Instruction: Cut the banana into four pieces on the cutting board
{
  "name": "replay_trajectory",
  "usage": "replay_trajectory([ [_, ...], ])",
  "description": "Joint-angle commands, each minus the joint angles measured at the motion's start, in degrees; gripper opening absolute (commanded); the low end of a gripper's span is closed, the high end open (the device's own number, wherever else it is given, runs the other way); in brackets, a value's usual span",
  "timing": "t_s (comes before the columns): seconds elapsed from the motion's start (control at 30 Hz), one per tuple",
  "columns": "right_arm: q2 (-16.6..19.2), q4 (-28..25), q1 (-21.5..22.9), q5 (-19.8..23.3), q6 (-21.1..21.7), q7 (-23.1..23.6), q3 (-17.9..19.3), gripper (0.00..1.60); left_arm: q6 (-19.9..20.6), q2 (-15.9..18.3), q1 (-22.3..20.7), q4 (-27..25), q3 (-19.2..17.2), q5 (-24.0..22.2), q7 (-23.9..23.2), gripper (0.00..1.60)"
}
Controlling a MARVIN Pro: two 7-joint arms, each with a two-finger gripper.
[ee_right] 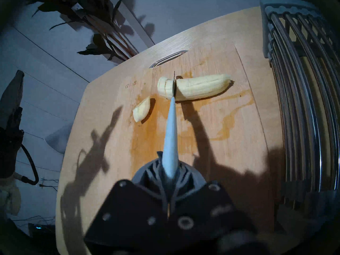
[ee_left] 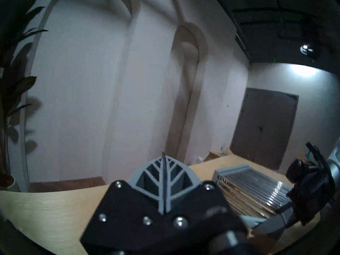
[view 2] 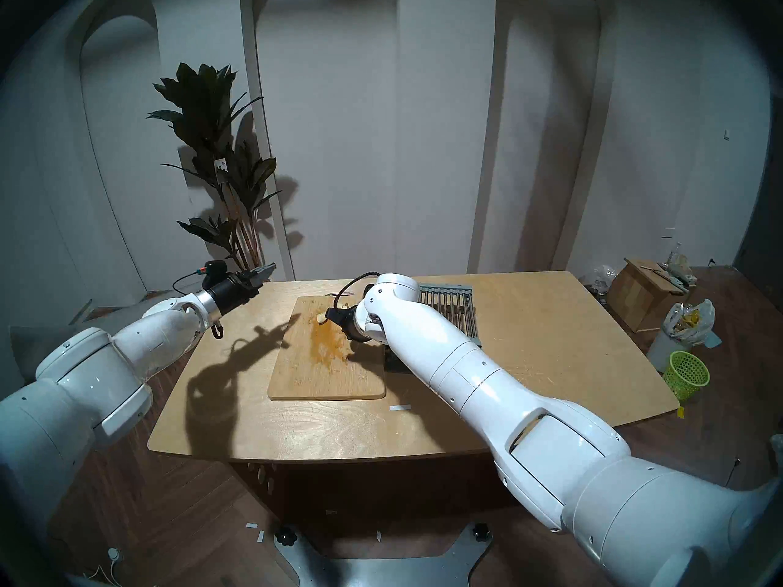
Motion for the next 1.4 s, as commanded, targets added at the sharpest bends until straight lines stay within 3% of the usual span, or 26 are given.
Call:
replay_trajectory([
  [0.0, -1.04, 2.2, -6.07, 3.56, 2.69, -0.34, -1.85, 0.0, 2.09, 0.52, -0.31, -0.56, -5.83, -5.96, -0.85, 0.0],
  [0.33, 1.73, 3.13, -5.57, 5.09, 5.38, -2.89, -3.28, 0.0, 4.59, 0.11, 1.89, -0.59, -11.18, -11.44, -2.04, 0.0],
  [0.67, 3.11, 0.43, -4.95, 7.99, 7.86, -5.5, -3.84, 0.0, 7.91, -0.61, 2.97, -1.45, -16.3, -16.53, -3.89, 0.0],
  [0.93, 3.74, -5.21, -5.12, 11.72, 9.61, -7.12, -3.02, 0.0, 10.98, -1.38, 1.47, -3.74, -19.28, -19.33, -6.5, 0.0],
  [1.13, 6.2, -13.54, -6.28, 12.55, 9.9, -9.67, -2.05, 0.0, 12.3, -0.73, -1.01, -5.96, -21.06, -20.66, -8.81, 0.0],
  [1.37, 9.55, -19.59, -5.54, 11.95, 9.11, -12.12, -0.78, 0.0, 10.49, 0.92, -4.4, -8.49, -20.75, -19.58, -10.61, 0.0],
])
